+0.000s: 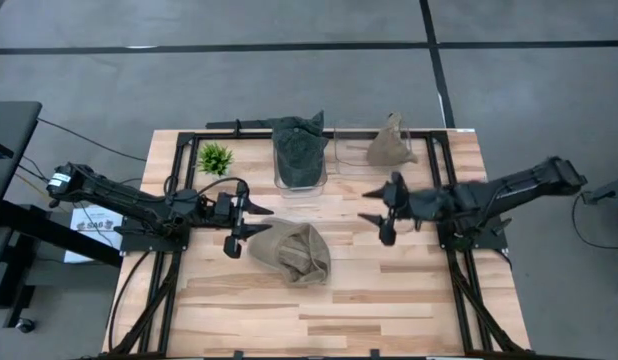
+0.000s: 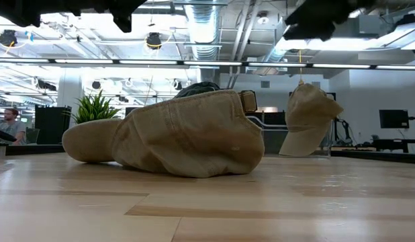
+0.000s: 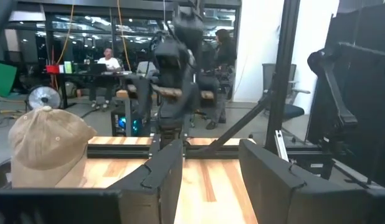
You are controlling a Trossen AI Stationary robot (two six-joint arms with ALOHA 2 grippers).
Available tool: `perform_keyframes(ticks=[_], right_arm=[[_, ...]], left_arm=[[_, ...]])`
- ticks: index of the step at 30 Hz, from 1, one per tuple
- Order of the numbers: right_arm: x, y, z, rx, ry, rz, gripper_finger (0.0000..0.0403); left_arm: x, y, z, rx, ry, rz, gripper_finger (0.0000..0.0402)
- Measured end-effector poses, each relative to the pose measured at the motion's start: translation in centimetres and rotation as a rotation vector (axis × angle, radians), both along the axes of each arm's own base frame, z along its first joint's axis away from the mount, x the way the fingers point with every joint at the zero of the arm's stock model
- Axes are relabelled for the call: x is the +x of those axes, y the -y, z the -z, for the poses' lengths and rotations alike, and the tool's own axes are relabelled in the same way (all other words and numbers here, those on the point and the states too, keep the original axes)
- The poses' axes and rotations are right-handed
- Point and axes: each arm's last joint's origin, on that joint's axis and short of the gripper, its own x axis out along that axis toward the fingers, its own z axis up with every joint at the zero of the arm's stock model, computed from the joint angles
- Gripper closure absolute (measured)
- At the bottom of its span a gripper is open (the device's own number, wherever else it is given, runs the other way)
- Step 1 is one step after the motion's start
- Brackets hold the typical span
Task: Pick & Place hat
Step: Put the brown cap into the right transparent bin
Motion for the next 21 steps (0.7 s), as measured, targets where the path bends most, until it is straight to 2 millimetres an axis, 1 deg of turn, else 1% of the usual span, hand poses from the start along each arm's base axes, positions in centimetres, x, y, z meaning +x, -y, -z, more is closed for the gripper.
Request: perform_keyframes(ticks=[3, 7, 11, 15, 21], right_arm=[[-0.3, -1.6, 2.7, 0.024, 0.003, 0.003, 0.0149], [-0.7, -3.4, 6.0, 0.072, 0.041, -0.017, 0.0149], [-0.7, -4.8, 8.5, 0.083, 0.089, -0.011, 0.0149], [-0.2, -5.5, 9.6, 0.078, 0.093, -0.018, 0.0149], [0.4, -5.8, 10.3, 0.129, 0.094, 0.01, 0.0149]], left_arm=[[0.0, 0.0, 0.0, -0.016, -0.001, 0.002, 0.0247], [0.0, 0.0, -0.1, -0.103, -0.003, 0.015, 0.0247], [0.0, 0.0, -0.1, -0.162, -0.006, 0.025, 0.0247], [0.5, 0.3, 0.6, -0.252, -0.055, 0.043, 0.0247], [2.1, 1.5, 3.3, -0.229, -0.182, 0.075, 0.0247]])
